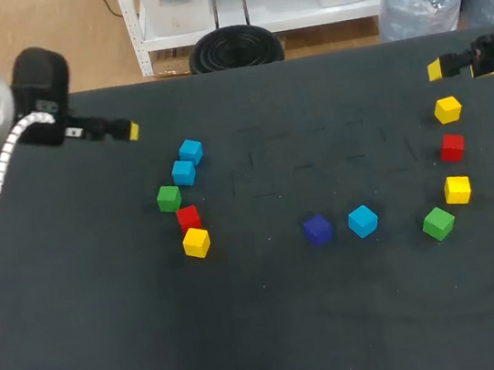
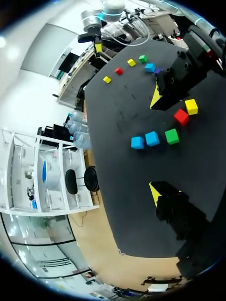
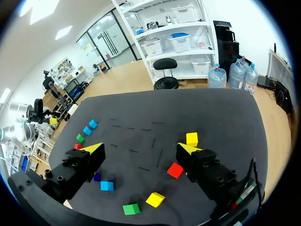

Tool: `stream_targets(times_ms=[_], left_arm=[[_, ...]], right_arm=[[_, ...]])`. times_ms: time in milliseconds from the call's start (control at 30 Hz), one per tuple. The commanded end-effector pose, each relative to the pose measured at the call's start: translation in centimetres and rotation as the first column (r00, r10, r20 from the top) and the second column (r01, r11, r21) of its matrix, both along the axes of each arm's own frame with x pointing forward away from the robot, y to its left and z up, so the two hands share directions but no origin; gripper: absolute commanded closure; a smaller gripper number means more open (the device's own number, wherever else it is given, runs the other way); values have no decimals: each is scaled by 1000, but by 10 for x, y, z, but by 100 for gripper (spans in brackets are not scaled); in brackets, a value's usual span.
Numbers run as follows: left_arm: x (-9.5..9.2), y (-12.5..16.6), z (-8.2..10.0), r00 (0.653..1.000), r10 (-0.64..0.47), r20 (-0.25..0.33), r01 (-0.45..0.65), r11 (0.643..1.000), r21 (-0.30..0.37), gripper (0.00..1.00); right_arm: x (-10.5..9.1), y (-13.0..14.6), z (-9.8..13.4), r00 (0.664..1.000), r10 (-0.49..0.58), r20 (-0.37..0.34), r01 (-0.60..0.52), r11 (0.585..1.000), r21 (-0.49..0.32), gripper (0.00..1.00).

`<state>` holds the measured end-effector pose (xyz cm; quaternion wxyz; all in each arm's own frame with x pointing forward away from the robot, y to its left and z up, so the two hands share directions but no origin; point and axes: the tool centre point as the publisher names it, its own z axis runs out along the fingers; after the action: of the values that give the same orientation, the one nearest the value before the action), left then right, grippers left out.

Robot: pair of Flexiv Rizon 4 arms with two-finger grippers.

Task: Place the blue cubes, place green cubes on the blue cubes, place the yellow cubes on the green cubes, then place the red cubes on the yellow cubes, and place purple cube on the red cubes.

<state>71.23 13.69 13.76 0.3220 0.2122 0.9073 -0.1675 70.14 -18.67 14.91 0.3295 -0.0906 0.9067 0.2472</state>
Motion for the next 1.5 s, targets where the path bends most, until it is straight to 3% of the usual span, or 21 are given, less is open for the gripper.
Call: stream_targets(times_ms=[33, 233, 433, 667, 833, 1100, 1267, 1500], left_arm=[[12, -16, -5, 997, 39, -59, -32, 992, 126, 0], [22, -33, -13, 991, 37, -131, -8, 977, 214, 0], [27, -46, -20, 979, 75, -188, -5, 938, 346, 0], [29, -56, -23, 969, 84, -233, 19, 913, 408, 0], [30, -66, -29, 955, 60, -289, 73, 900, 430, 0], [33, -84, -43, 924, -25, -381, 193, 892, 409, 0], [41, -92, -53, 915, -46, -401, 215, 895, 390, 0], [53, -98, -72, 916, -48, -398, 228, 878, 421, 0]], right_arm=[[-1, 1, 1, 1000, -6, 0, 6, 1000, -5, 0], [-1, 1, 1, 1000, -6, 0, 6, 1000, -5, 0], [-1, 1, 1, 1000, -6, 0, 6, 1000, -5, 0], [-1, 1, 1, 1000, -6, 0, 6, 1000, -5, 0], [-1, 1, 1, 1000, -6, 0, 6, 1000, -5, 0], [-1, 1, 1, 1000, -6, 0, 6, 1000, -5, 0], [-1, 1, 1, 1000, -6, 0, 6, 1000, -5, 0], [-1, 1, 1, 1000, -6, 0, 6, 1000, -5, 0]])
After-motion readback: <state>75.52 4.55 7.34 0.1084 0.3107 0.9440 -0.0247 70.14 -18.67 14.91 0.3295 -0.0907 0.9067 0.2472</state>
